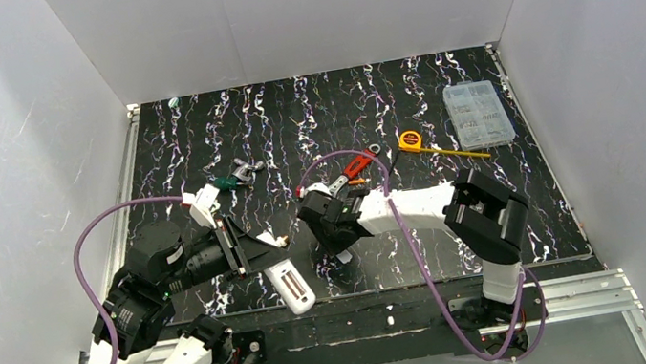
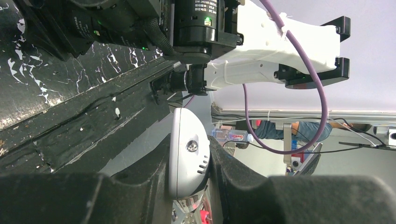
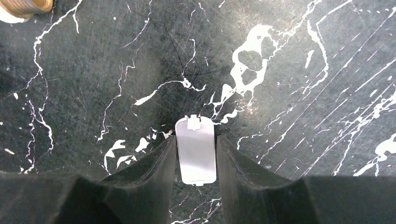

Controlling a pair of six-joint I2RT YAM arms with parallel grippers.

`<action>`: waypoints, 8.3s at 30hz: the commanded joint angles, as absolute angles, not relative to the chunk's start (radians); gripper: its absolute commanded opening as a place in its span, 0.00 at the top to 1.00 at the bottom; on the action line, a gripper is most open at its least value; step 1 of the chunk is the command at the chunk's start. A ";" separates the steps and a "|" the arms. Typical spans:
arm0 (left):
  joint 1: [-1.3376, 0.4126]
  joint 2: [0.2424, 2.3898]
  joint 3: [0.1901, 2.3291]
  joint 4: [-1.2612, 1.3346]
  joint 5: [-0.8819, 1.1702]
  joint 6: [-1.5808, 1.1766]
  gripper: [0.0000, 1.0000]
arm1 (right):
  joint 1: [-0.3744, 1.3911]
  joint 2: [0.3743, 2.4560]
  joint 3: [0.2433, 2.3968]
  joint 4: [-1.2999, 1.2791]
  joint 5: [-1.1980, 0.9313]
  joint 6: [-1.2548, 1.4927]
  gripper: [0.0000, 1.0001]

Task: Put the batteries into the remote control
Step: Adjust the battery cover at the center of the board, then pick up the battery from the center of the board.

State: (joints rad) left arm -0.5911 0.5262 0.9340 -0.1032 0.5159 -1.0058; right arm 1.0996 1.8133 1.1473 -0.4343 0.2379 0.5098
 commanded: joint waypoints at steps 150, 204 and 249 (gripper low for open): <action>-0.592 0.475 0.904 -0.060 0.514 -1.025 1.00 | 1.173 1.767 1.207 -0.703 0.339 0.677 0.99; -0.592 0.502 0.956 -0.108 0.502 -1.011 1.00 | 0.906 1.533 1.140 -0.526 0.205 0.586 0.42; -0.592 0.542 0.994 -0.175 0.479 -0.973 1.00 | 0.560 1.906 1.377 -0.478 -0.237 -0.378 0.46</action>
State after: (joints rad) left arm -0.5911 0.5453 0.9623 -0.1787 0.4606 -0.9871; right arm 0.5667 1.8763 1.3182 -0.4252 -0.2184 -0.3534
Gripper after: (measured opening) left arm 0.252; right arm 0.547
